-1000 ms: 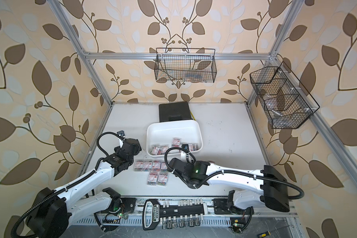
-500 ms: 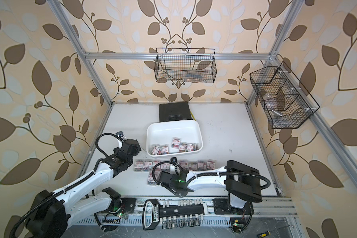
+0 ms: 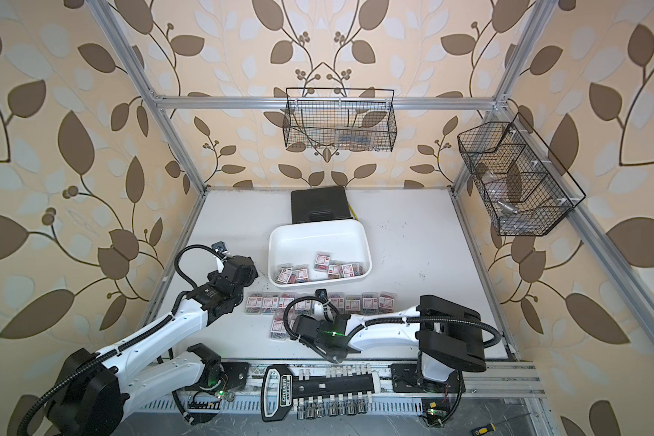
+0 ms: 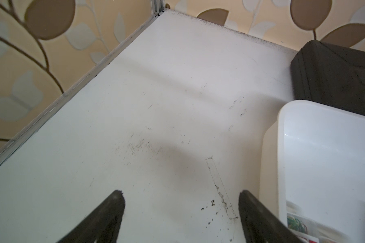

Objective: Take the paper clips out of the storage box
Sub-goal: Place the boxed paper clips at the center of the board.

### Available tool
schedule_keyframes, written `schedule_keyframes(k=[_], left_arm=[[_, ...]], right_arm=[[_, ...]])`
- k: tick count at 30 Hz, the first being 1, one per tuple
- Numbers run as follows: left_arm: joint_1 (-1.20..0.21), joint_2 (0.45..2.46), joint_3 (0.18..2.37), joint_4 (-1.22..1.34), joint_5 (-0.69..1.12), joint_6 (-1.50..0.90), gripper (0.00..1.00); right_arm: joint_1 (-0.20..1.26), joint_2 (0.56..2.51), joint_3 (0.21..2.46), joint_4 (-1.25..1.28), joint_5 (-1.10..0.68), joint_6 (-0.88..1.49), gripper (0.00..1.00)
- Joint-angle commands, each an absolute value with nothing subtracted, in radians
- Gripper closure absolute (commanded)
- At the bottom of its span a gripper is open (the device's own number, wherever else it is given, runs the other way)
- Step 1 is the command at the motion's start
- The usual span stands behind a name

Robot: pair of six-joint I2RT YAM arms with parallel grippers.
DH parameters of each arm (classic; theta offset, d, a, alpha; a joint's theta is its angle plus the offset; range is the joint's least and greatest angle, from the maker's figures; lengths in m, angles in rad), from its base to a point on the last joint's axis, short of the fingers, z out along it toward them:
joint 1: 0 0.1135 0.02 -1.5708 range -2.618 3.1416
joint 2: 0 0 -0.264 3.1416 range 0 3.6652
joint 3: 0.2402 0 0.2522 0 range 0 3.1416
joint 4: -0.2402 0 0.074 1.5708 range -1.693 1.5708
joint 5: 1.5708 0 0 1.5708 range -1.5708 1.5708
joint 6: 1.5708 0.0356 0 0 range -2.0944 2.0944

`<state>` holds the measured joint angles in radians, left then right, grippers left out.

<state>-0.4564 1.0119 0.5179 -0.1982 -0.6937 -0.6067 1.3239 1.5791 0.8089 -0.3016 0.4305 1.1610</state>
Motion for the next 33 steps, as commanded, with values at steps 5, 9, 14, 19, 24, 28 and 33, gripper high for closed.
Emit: schedule_keyframes(k=[5,9,14,19,24,28,33], left_arm=[[-0.445,1.000,0.515,-0.202,-0.745,-0.621,0.13],[-0.446,1.006,0.520,-0.204,-0.744,-0.621,0.13],[-0.446,1.014,0.523,-0.206,-0.741,-0.621,0.13],[-0.446,1.022,0.528,-0.209,-0.739,-0.620,0.13],[-0.446,1.032,0.534,-0.213,-0.738,-0.621,0.13],[-0.446,1.032,0.534,-0.216,-0.740,-0.623,0.13],[-0.446,1.028,0.533,-0.219,-0.741,-0.628,0.13]], right_arm=[[1.370,1.444,0.666,-0.171,0.440,1.157,0.22],[1.400,1.416,0.599,-0.136,0.447,1.193,0.22],[1.417,1.427,0.534,-0.020,0.421,1.206,0.25],[1.416,1.470,0.538,0.037,0.414,1.213,0.33],[1.407,1.500,0.548,0.044,0.416,1.243,0.37],[1.401,1.500,0.552,0.039,0.425,1.244,0.37],[1.399,1.510,0.575,0.042,0.429,1.216,0.37]])
